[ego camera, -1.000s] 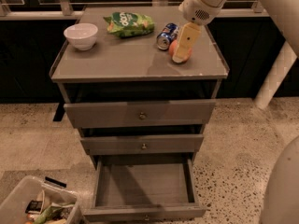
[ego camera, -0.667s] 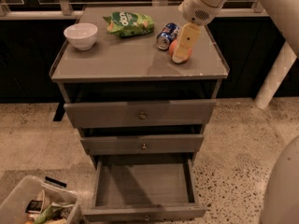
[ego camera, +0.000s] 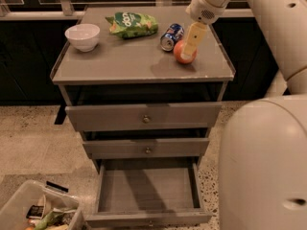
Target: Place apple into bottom drawer
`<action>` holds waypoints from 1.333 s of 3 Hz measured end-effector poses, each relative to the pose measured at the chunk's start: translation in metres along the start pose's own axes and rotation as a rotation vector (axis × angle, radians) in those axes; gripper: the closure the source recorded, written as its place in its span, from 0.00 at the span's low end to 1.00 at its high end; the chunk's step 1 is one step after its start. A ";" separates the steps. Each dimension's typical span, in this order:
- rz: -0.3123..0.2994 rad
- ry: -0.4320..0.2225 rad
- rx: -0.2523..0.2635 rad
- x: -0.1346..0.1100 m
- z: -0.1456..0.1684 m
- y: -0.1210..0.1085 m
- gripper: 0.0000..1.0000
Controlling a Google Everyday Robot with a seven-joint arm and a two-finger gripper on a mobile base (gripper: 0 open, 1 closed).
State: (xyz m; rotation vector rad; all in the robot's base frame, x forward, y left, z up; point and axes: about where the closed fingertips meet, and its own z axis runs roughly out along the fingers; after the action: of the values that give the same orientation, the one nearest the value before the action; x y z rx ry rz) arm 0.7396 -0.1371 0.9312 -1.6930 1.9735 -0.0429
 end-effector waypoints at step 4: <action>0.096 -0.049 -0.099 0.025 0.065 0.014 0.00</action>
Offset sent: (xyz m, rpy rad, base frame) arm 0.0128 -0.0071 0.0088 0.0104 -0.0317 -0.0180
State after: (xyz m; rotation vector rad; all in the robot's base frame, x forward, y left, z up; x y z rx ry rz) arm 0.7512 -0.1370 0.8614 -1.6410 2.0480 0.1310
